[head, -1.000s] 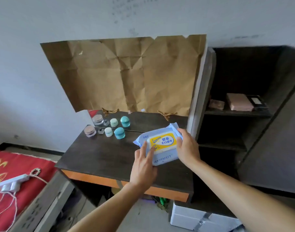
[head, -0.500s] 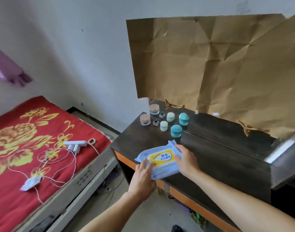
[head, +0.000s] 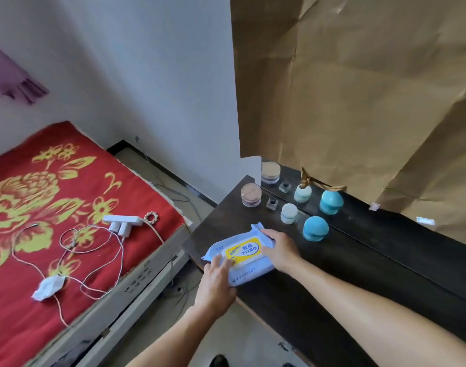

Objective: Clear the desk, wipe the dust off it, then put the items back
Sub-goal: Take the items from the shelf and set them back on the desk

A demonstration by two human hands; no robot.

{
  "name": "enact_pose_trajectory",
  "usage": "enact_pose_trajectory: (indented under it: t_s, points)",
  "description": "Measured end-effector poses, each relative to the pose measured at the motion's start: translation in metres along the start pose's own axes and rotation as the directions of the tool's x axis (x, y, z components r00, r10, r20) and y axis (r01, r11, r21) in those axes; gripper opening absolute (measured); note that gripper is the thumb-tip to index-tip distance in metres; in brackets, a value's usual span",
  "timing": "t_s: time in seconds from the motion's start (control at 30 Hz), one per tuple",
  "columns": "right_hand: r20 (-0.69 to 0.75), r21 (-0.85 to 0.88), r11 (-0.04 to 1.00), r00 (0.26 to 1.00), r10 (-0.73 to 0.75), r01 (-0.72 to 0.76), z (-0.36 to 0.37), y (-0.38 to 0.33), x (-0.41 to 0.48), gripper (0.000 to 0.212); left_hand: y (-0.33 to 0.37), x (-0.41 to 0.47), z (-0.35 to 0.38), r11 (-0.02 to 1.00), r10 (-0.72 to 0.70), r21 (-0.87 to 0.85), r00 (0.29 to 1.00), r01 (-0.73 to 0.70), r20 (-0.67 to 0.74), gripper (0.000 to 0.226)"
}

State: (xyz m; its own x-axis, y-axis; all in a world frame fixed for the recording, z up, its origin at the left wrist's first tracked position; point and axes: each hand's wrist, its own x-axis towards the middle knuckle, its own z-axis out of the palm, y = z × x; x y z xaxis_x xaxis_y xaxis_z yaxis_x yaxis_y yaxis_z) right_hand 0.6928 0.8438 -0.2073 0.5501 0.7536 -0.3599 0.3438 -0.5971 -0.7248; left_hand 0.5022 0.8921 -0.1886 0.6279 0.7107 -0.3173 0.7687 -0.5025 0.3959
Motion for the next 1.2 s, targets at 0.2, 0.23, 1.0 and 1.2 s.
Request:
enact_pose_trajectory:
  t_s: [0.2,0.23,1.0,1.2]
  points:
    - [0.016,0.003,0.999,0.999,0.044,-0.044,0.021,-0.016,0.070,0.055,-0.035,0.067,-0.012,1.000,0.030,-0.003,0.995,-0.030,0.091,0.061]
    - [0.012,0.008,0.999,0.999,0.052,-0.052,0.024,-0.020,0.080,0.055,-0.041,0.078,-0.014,0.999,0.042,-0.003,0.993,-0.042,0.109,0.061]
    - [-0.366,-0.255,0.946,0.926,0.096,-0.199,0.012,-0.008,0.085,0.043,-0.024,0.182,-0.052,0.779,0.423,0.259,0.784,-0.571,0.454,0.034]
    - [-0.523,-0.215,0.936,0.843,0.130,-0.278,-0.029,0.045,-0.028,0.035,0.055,0.136,-0.033,0.667,0.586,0.242,0.696,-0.705,0.414,0.029]
